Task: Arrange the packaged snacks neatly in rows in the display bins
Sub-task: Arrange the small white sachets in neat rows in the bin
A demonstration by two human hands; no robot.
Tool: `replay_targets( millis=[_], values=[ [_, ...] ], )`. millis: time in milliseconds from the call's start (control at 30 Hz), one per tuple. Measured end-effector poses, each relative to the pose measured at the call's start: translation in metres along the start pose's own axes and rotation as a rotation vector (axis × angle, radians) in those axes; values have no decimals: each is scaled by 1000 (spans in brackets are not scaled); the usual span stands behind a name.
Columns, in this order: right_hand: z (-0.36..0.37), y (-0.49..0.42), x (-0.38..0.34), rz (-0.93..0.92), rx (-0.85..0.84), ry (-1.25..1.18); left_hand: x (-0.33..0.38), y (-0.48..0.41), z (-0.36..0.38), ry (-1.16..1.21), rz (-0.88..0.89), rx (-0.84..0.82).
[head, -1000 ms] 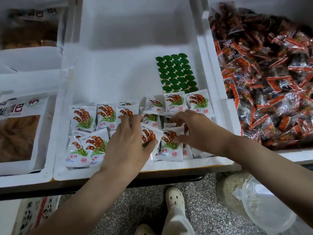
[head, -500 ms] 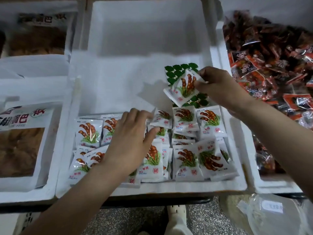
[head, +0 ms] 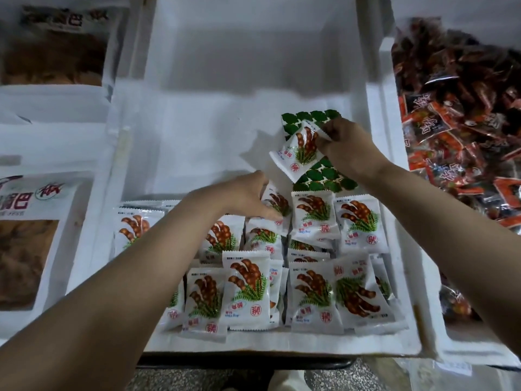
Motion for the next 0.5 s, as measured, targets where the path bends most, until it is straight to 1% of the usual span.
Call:
replay_targets(
  millis=[67,200,267,433,500],
  values=[
    [0,1,3,6,3,-24,3,2,0,57,30,-16],
    [-4,1,8,6,37,-60,11,12,-6,150,161,92],
    [-6,1,10,4,51,-92,11,19,-10,185,189,139],
    [-5,-3,8,-58,127,-63,-6,43,-18,290,157,273],
    [3,-6,3,-92,81,-17,-8,52,-14,288,128,274]
  ],
)
Point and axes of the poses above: each hand's wrist, its own y-axis away from the middle knuckle, its own z-axis out of the palm, x = y × z, the point moved 5 cm from there along -y, towards the middle knuckle, and after that the axes turned 10 degrees about -z, right-handed, at the moved point
